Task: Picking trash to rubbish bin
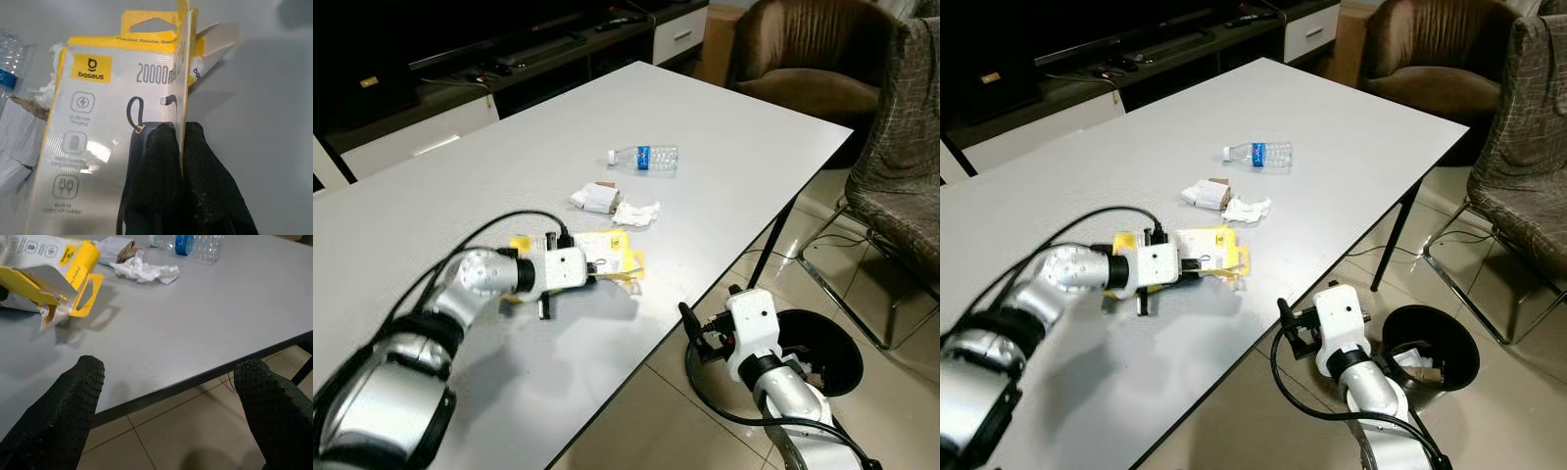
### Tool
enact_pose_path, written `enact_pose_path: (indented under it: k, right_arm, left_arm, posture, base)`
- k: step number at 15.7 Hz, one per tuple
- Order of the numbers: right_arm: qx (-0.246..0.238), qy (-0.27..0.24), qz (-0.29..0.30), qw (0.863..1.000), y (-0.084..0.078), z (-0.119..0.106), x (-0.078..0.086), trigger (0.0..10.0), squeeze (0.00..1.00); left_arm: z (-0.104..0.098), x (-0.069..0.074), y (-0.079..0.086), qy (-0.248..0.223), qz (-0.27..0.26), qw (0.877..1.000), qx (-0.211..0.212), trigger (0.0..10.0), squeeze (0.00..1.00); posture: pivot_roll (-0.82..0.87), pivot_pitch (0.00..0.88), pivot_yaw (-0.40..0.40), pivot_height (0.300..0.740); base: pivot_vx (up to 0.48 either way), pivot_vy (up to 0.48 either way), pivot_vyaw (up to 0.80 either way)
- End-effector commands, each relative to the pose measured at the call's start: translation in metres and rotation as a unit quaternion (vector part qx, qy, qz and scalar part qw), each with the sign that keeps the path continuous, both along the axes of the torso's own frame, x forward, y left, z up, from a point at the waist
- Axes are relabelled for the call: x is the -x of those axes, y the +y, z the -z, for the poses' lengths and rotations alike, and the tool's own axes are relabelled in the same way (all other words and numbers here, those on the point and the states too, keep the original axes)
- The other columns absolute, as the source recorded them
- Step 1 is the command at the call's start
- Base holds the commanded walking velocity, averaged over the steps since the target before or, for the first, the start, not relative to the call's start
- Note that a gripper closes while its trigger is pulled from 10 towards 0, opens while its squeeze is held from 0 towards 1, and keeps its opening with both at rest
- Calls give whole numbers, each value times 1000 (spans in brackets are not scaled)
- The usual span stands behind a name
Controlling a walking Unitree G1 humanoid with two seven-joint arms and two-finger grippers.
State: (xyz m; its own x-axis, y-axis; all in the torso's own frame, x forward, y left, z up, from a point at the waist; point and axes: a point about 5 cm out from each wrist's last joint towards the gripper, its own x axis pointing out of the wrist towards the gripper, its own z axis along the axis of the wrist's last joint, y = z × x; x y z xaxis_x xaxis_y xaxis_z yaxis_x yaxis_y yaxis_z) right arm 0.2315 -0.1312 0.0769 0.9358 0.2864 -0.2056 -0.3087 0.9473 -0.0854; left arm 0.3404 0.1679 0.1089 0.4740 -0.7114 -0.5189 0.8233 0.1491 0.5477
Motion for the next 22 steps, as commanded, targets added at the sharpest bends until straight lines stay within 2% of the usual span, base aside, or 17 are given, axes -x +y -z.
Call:
enact_pose_path:
  k: [1, 3, 4, 6, 7, 8, 9, 10, 11, 12, 13, 16, 17, 19, 22]
  right_arm:
    - [-2, -6, -3, 1000, 1, -2, -2, 10000, 0]
    - [-14, -8, -2, 1000, 2, -4, -2, 10000, 0]
    - [-24, -19, 1, 1000, 1, -9, -3, 10000, 0]
    - [-44, -34, 11, 998, -1, -18, -7, 10000, 0]
    - [-57, -47, 14, 997, -2, -26, -11, 10000, 0]
    - [-65, -54, 13, 996, -1, -30, -13, 10000, 0]
    - [-75, -62, 7, 995, 0, -36, -15, 10000, 0]
    - [-75, -72, 1, 995, 2, -41, -18, 10000, 0]
    - [-71, -83, 2, 994, 3, -46, -21, 10000, 0]
    - [-62, -94, 6, 994, 3, -50, -23, 10000, 0]
    - [-48, -109, 10, 993, 1, -56, -26, 10000, 0]
    - [-39, -121, 12, 992, -3, -64, -31, 10000, 0]
    - [-37, -116, 13, 993, -4, -61, -32, 10000, 0]
    - [-33, -110, 10, 993, -3, -58, -32, 10000, 0]
    - [-44, -109, 7, 993, 1, -57, -28, 10000, 0]
  left_arm:
    - [0, 3, 8, 2, -17, 1000, 17, 0, 0]
    - [-12, 8, 17, -24, -23, 997, 72, 0, 0]
    - [-27, 14, 22, -45, -29, 992, 115, 0, 0]
    - [-45, 26, 31, -67, -59, 982, 169, 0, 0]
    - [-58, 38, 39, -81, -89, 969, 214, 0, 0]
    - [-64, 45, 41, -87, -105, 962, 237, 0, 0]
    - [-69, 54, 42, -95, -144, 946, 275, 0, 0]
    - [-65, 62, 38, -92, -247, 899, 351, 9059, 0]
    - [-50, 67, 33, -58, -332, 855, 394, 10000, 0]
    - [-40, 72, 27, -34, -372, 836, 401, 10000, 0]
    - [-35, 77, 19, -28, -392, 826, 405, 10000, 0]
    - [-33, 83, 5, -35, -419, 819, 391, 10000, 0]
    - [-36, 84, 2, -54, -415, 830, 369, 10000, 0]
    - [-44, 83, 1, -80, -411, 831, 366, 10000, 0]
    - [-50, 84, -2, -98, -393, 844, 351, 10000, 0]
  posture:
    - [-57, 0, 40, 740]
    - [-56, 0, 39, 740]
    - [-54, 0, 39, 740]
    - [-53, 0, 37, 740]
    - [-51, 0, 33, 740]
    - [-47, 0, 27, 740]
    - [-35, 0, 20, 740]
    - [-23, 0, 11, 740]
    - [-20, 0, 4, 740]
    - [-20, 0, 0, 740]
    - [-24, 0, -3, 740]
    - [-25, 0, -23, 740]
    - [-24, 0, -27, 740]
    - [-24, 0, -27, 740]
    - [-19, 0, -22, 740]
  base:
    - [0, 0, 0]
    - [0, 0, 0]
    - [0, 0, 0]
    - [0, 0, 0]
    - [0, 0, 0]
    - [0, 0, 0]
    - [0, 0, 0]
    - [0, 0, 0]
    - [0, 0, 0]
    - [0, 0, 0]
    - [0, 0, 0]
    - [0, 0, 0]
    - [0, 0, 0]
    - [0, 0, 0]
    - [0, 0, 338]
